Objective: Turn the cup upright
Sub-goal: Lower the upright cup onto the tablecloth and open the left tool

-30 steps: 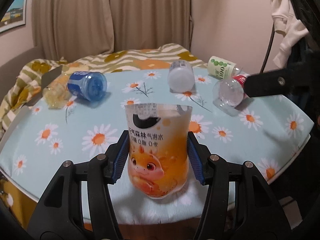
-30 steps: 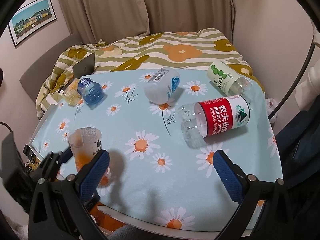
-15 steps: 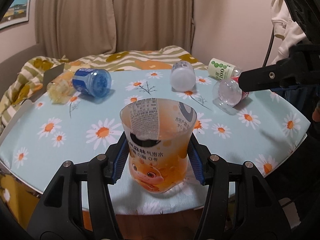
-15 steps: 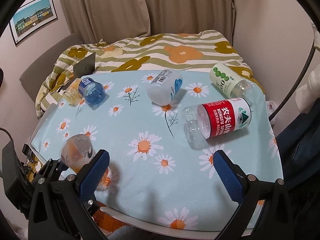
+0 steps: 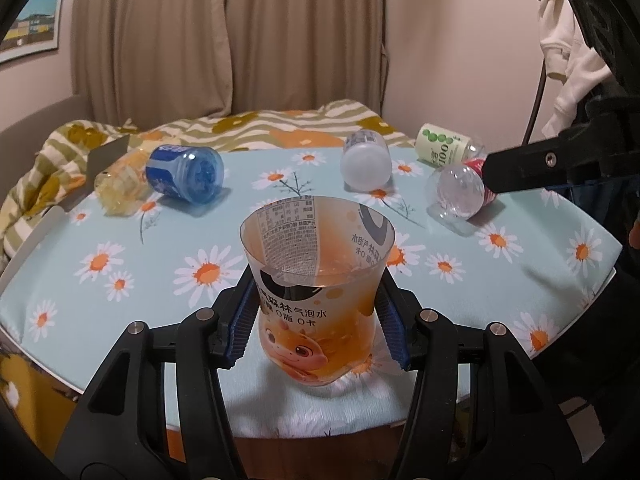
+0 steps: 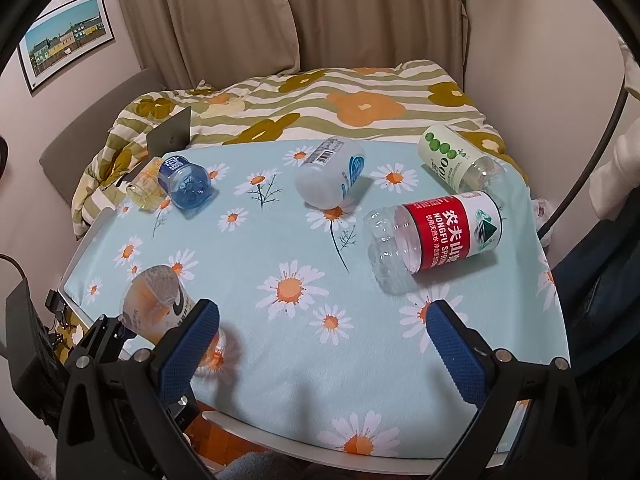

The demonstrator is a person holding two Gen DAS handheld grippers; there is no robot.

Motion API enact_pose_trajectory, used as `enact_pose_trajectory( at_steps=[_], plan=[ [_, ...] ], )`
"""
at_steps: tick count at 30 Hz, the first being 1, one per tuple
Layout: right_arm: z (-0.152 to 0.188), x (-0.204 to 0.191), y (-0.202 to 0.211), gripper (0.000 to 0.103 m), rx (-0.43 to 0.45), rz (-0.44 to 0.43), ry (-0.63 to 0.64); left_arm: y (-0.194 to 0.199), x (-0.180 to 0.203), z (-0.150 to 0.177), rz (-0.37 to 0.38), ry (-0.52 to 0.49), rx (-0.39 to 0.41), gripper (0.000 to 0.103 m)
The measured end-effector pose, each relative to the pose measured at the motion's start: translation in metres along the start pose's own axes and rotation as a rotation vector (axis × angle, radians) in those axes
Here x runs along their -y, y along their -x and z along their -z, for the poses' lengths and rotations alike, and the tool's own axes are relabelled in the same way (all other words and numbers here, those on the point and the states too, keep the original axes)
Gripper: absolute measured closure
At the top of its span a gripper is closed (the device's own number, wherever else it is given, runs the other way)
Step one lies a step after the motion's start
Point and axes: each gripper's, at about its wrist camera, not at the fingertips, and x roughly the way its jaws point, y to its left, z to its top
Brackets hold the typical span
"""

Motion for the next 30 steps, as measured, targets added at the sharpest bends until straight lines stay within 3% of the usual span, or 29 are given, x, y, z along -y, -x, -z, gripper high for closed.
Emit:
enact_pose_trajectory(
  at_steps=[12,16,19,21,25,30],
  plan=[
    [0.003,-0.003,0.001,0.000,-0.002,-0.007,0.003,-0.005,0.001,-0.001,-0.003,-0.013,-0.040,0.040],
    [0.003,-0.007,0.003,0.000,0.004,-0.010,0.002,-0.004,0.000,-0.005,-0.014,-0.021,-0.056,0.008],
    [0.001,-0.010,0.008,0.000,0.012,-0.012,0.000,0.006,-0.003,-0.011,-0.017,-0.015,-0.040,0.000],
    [-0.003,-0.012,0.013,0.000,0.019,-0.015,-0.005,0.011,-0.005,-0.018,-0.026,-0.020,-0.052,0.000],
    [-0.014,-0.017,0.029,0.000,0.033,-0.021,-0.019,0.029,-0.014,-0.042,-0.048,-0.028,-0.122,0.000],
    [-0.030,-0.029,0.058,0.000,0.021,-0.019,-0.022,0.059,-0.039,-0.074,-0.062,0.034,-0.252,0.000]
  ],
)
